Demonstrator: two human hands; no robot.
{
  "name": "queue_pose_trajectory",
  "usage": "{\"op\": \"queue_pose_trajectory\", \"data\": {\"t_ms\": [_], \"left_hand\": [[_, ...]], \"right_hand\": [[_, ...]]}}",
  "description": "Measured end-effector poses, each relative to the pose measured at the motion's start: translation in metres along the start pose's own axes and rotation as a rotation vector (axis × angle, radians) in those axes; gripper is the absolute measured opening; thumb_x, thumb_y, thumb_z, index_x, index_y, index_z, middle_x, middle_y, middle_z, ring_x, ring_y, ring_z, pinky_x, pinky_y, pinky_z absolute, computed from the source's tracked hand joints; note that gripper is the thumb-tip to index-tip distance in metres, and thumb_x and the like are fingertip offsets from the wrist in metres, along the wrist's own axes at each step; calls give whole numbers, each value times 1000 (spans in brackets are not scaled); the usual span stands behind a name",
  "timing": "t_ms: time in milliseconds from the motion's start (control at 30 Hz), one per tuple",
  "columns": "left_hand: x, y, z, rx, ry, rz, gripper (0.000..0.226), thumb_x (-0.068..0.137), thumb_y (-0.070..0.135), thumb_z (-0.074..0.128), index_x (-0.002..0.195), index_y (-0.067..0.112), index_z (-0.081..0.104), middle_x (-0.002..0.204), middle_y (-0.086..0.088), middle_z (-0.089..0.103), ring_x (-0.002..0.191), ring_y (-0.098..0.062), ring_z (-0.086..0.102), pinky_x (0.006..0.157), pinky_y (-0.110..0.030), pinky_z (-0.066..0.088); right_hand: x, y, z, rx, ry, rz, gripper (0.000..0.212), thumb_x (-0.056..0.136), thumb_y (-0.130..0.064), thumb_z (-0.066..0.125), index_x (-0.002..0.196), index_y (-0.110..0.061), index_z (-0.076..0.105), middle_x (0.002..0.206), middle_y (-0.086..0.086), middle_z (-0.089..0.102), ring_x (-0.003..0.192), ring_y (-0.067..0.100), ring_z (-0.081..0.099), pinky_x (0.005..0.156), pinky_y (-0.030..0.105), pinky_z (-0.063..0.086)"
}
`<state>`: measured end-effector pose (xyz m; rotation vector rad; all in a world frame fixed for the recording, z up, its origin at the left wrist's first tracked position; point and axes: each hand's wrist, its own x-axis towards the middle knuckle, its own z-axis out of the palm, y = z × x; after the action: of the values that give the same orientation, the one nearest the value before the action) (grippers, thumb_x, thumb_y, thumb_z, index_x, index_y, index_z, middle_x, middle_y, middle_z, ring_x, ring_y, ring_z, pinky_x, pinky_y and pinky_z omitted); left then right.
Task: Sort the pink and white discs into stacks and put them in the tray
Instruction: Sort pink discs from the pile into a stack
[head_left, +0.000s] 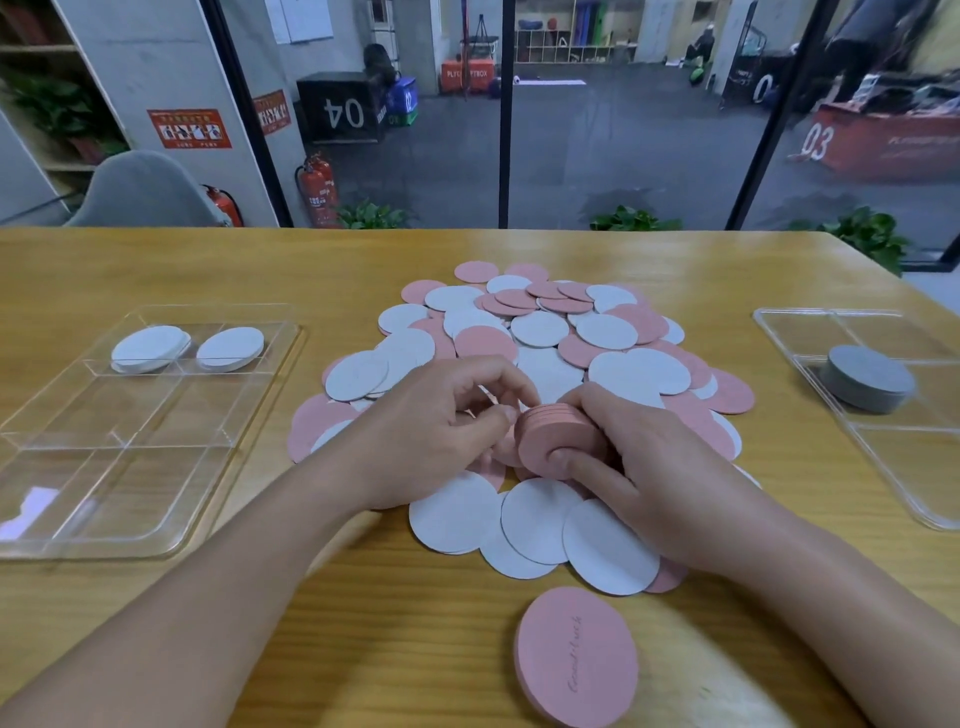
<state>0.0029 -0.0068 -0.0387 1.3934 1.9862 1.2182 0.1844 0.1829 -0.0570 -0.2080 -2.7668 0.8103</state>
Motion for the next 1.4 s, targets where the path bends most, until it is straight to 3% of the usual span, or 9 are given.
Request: {"op": "queue_pose_trajectory", "data": {"t_ms": [167, 333, 467, 567, 700, 867, 1200, 1300, 1400], "left_hand": [[-3, 4, 0, 51, -10, 12, 18, 94, 19, 87, 108, 23, 77, 101, 4, 70, 84, -20, 75, 79, -40, 65], [1, -1, 11, 101, 7, 19, 14, 94, 21, 86, 103, 25, 75, 92, 2, 73, 74, -33, 75, 78, -51, 61], [3, -1, 5, -45, 21, 7, 14, 96, 19, 85, 107, 17, 76, 92, -8, 78, 81, -40, 78, 81, -60, 65], [1, 1, 3, -134, -33, -7, 14, 98, 17, 84, 108, 11, 77, 96, -15, 79, 88, -38, 78, 86, -60, 66], [0, -2, 0, -169, 7, -6, 17, 107, 24, 74, 108, 9, 80, 92, -12, 78, 76, -23, 70, 71, -39, 62], [1, -19, -4, 185, 77, 45, 8, 106, 29, 74, 101, 28, 80, 86, 7, 76, 79, -19, 69, 78, -41, 60], [-3, -22, 4, 296, 144, 26, 7, 103, 27, 76, 105, 32, 81, 87, 11, 75, 77, -7, 67, 69, -16, 50], [-2, -21, 4, 371, 157, 30, 8, 104, 29, 75, 109, 32, 80, 93, 12, 71, 79, -5, 63, 71, -19, 50], [1, -17, 5, 455, 148, 44, 10, 104, 31, 74, 112, 29, 80, 101, 12, 70, 88, -5, 62, 78, -26, 50]], "right_hand": [[0, -4, 1, -36, -11, 28, 15, 105, -51, 60, 112, -40, 51, 94, -17, 64, 88, 6, 59, 72, 33, 51], [-1, -9, -1, -28, -15, 19, 22, 103, -60, 58, 113, -41, 52, 97, -19, 63, 92, 7, 60, 71, 27, 49], [-2, -11, -11, 149, 200, 11, 16, 102, -37, 71, 116, -37, 64, 106, -23, 68, 90, 14, 64, 71, 22, 48], [-7, -15, -12, 243, 248, 29, 9, 100, -25, 76, 105, -31, 71, 97, -15, 74, 84, 17, 68, 71, 31, 54], [-31, -26, -22, 374, 264, 124, 2, 99, -22, 78, 99, -24, 77, 85, -2, 75, 75, 19, 69, 67, 34, 55], [-80, -52, -26, 622, 83, 302, 11, 99, -22, 76, 100, -13, 81, 87, 25, 69, 68, 21, 59, 62, 30, 50], [-104, -67, -3, 506, 56, 325, 11, 97, -35, 80, 100, -24, 83, 84, 3, 75, 64, 12, 58, 65, 28, 46], [-104, -64, 6, 359, 108, 293, 11, 94, -43, 81, 94, -32, 83, 90, -8, 72, 65, 6, 57, 64, 16, 42], [-102, -61, 5, 326, 157, 269, 13, 91, -45, 84, 97, -34, 82, 99, -12, 69, 68, 9, 59, 65, 18, 46]]}}
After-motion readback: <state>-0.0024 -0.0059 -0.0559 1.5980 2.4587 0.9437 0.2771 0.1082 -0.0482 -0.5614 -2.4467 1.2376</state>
